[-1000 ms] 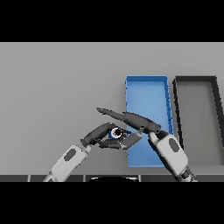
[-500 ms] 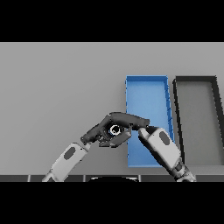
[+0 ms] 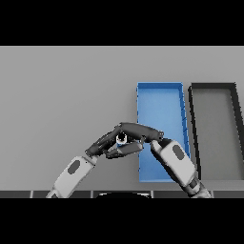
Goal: Pick up the blue pipe and place it into the blue bin.
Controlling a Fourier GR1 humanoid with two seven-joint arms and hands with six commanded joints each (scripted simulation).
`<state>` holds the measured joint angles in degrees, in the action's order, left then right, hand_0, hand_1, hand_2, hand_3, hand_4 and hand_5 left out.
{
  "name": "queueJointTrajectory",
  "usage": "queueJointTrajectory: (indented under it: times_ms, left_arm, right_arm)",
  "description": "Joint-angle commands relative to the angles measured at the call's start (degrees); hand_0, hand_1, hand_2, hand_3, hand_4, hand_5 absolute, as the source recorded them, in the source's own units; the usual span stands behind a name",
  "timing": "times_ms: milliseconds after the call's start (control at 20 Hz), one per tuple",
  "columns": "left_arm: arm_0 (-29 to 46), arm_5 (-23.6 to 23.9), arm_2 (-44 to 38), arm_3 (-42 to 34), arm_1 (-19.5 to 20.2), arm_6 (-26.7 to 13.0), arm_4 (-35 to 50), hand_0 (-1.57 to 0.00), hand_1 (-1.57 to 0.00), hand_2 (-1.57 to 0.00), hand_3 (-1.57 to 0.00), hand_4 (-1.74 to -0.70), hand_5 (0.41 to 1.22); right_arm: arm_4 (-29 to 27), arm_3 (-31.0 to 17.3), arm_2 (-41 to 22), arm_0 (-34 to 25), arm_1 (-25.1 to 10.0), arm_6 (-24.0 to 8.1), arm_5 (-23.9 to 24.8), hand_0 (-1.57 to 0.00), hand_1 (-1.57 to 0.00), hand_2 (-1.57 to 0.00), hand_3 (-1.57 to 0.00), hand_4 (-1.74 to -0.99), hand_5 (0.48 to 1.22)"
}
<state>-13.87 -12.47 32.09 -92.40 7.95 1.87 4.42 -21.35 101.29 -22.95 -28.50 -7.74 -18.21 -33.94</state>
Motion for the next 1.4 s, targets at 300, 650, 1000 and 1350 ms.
queueJointTrajectory:
  times_ms: [300,650,1000,1350]
  left_arm:
    - [-2.04,-3.45,1.94,1.69,3.21,4.24,-8.81,-0.30,-0.28,-0.26,-0.28,-1.04,1.020]
    - [-2.16,-2.47,1.34,1.94,3.32,-1.47,-9.13,-0.06,-0.06,-0.05,-0.06,-0.89,0.638]
    - [-1.40,-2.31,0.42,2.75,2.79,-5.13,-7.54,-0.01,-0.01,-0.01,-0.01,-0.90,0.555]
    - [-0.71,-2.87,1.51,2.79,2.02,-6.27,-7.50,0.00,0.00,0.00,0.00,-0.92,0.504]
  right_arm:
    - [-0.43,1.87,1.01,1.50,2.20,-3.98,-1.47,-1.56,-1.56,-1.56,-1.56,-1.493,1.210]
    - [1.36,1.61,1.97,1.13,3.64,-1.64,-2.48,-1.57,-1.57,-1.57,-1.57,-1.493,1.219]
    - [-2.95,1.94,3.67,0.31,5.04,-5.08,-0.79,-1.57,-1.57,-1.57,-1.57,-1.490,1.221]
    - [-26.14,4.15,9.04,-10.87,-2.50,-16.61,13.98,-1.57,-1.57,-1.57,-1.57,-1.675,1.194]
